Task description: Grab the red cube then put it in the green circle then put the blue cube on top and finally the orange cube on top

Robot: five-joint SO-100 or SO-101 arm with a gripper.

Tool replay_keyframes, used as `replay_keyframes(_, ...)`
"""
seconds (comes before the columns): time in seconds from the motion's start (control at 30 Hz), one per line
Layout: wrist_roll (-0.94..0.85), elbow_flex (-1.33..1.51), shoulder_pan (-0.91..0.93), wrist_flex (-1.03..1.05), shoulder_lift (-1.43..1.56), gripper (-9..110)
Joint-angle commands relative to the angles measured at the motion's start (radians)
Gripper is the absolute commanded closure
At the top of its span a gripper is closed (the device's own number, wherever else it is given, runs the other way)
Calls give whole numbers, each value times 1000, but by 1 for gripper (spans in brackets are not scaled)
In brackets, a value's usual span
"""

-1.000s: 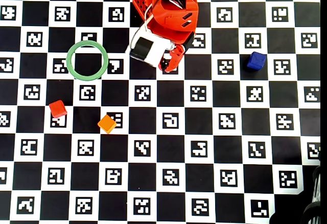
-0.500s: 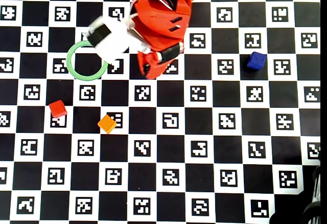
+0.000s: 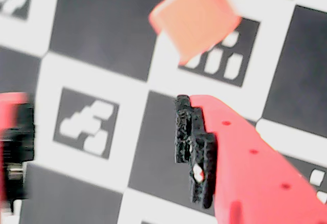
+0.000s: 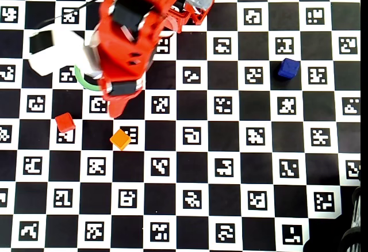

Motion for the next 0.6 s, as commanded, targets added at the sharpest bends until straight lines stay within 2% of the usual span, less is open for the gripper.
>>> replay_keyframes(0.0, -14, -103, 61, 94, -26, 74)
replay_keyframes(0.3, -87, -236, 192, 92, -192, 63)
replay_keyframes(0.57, -155, -295, 242, 92, -330, 58)
